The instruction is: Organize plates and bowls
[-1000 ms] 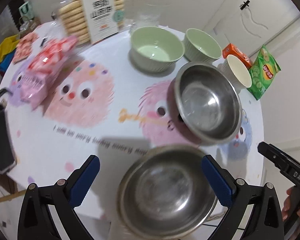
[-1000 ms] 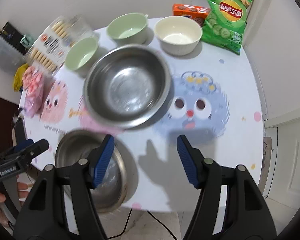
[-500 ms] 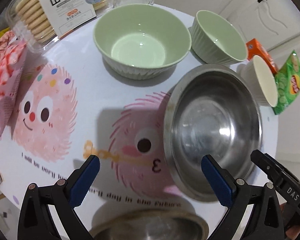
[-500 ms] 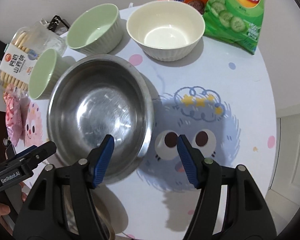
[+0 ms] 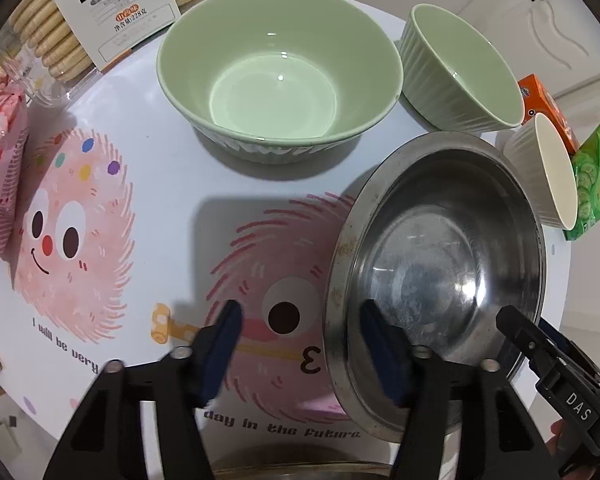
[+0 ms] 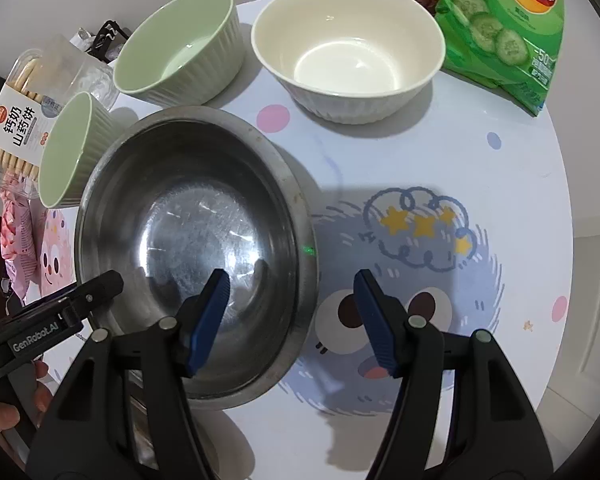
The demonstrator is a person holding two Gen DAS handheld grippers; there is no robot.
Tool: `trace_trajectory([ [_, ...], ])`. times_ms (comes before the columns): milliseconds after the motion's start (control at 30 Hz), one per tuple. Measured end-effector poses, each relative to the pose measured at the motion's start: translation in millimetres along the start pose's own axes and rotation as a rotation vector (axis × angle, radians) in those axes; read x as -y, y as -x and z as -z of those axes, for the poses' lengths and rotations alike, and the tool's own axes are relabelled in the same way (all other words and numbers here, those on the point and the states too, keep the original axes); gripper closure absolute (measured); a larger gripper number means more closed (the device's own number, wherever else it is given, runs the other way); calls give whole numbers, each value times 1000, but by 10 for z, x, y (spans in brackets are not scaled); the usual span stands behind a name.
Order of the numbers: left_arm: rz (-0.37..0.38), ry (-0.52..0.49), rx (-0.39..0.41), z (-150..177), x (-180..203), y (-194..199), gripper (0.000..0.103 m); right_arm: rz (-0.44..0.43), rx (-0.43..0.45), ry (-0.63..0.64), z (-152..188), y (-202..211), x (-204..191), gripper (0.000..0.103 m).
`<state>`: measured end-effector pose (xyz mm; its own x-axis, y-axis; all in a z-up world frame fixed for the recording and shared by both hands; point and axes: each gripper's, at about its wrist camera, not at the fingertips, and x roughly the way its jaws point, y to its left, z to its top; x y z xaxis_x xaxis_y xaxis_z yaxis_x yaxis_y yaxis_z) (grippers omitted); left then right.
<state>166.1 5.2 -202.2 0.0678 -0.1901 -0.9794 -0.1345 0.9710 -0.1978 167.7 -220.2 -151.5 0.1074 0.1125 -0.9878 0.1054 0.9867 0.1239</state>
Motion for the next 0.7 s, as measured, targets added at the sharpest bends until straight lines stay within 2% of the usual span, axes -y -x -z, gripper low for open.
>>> trace_trajectory([
  [33,6,2,-4,4,-1,0,56,-1,-1,4,-8,-2,0,38],
  [133,41,3,-10,-2,11,-23,69,11,-10,27,-16,-21,-37,54],
  [200,52,-5,-11,-3,63,-34,79,30,-18,38,-16,-38,-49,75],
  [267,51,-11,-3,-10,129,-55,90,36,-24,34,-20,-48,-38,82],
  [300,47,-12,-1,-13,148,-59,89,32,-25,31,-22,-48,-30,85],
  [700,59,-26,30,12,121,139,90,28,-7,45,21,41,-70,86],
])
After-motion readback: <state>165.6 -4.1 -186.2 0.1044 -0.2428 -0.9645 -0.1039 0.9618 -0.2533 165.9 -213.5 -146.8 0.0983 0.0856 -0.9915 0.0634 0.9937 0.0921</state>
